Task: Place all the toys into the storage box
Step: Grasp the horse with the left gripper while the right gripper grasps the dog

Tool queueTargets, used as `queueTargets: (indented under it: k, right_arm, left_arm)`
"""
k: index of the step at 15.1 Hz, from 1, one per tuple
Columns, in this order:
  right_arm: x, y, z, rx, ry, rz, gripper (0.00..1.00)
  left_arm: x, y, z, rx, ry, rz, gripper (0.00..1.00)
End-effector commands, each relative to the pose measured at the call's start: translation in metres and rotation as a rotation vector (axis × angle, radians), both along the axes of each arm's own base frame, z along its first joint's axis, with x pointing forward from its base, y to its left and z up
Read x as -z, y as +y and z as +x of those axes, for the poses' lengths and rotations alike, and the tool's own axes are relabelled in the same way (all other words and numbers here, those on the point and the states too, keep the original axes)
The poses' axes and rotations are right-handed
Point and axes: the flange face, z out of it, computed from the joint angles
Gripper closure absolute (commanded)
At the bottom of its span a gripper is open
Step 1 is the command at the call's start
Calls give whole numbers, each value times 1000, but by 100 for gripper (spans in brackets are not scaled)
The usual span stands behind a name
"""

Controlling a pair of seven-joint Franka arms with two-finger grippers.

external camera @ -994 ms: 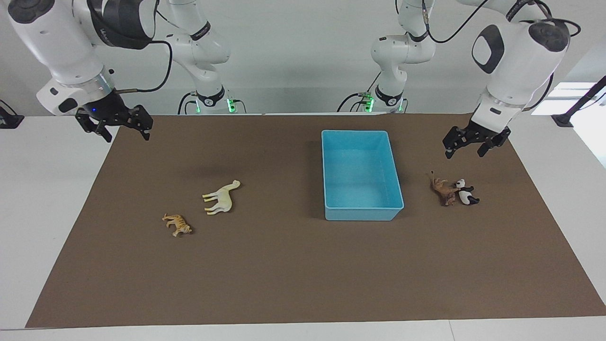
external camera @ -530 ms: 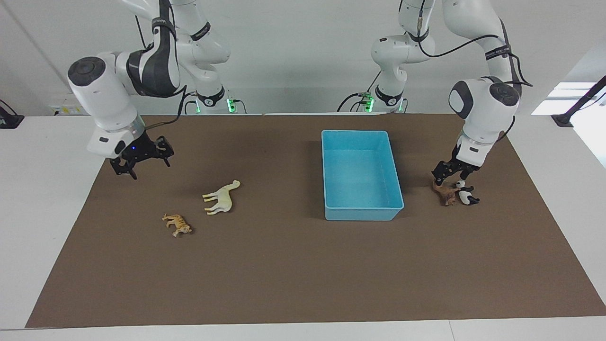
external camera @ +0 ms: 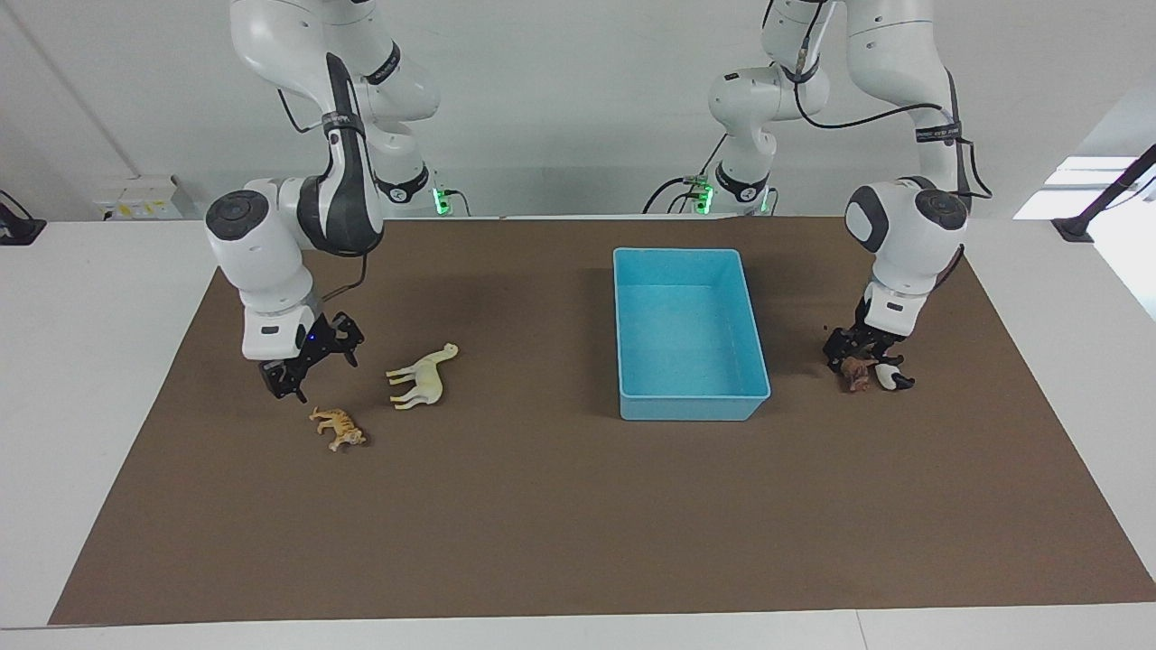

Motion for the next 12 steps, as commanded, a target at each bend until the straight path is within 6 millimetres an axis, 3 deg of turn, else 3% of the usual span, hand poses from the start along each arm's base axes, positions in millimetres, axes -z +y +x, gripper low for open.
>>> queueTargets:
  k: [1,5,7,8,9,10,12]
  right_arm:
    - [20,0,10,-47,-15,-13,0]
    - [44,1,16,-73,-21,-14,0]
    - [40,2,20,-77,-30,-16,0]
    - [41,2,20,-77,-28,-16,0]
    - [47,2,19,-71,-18,-13,0]
    - [51,2,20,-74,-29,-13,0]
    - [56,1,19,-68,-26,-12,1]
  left_arm:
    - [6,-3,-1,-30,-9,-6,0]
    - [9,-11,-2,-16,0,-6,0]
    - [8,-12,-2,-15,1,-6,0]
    - [8,-16,-2,-7,7,-7,27]
    - [6,-17,-1,-3,12,-7,71]
    - [5,-16,1,-6,18,-6,98]
    - [-2,-15,8,-7,30,-7,100]
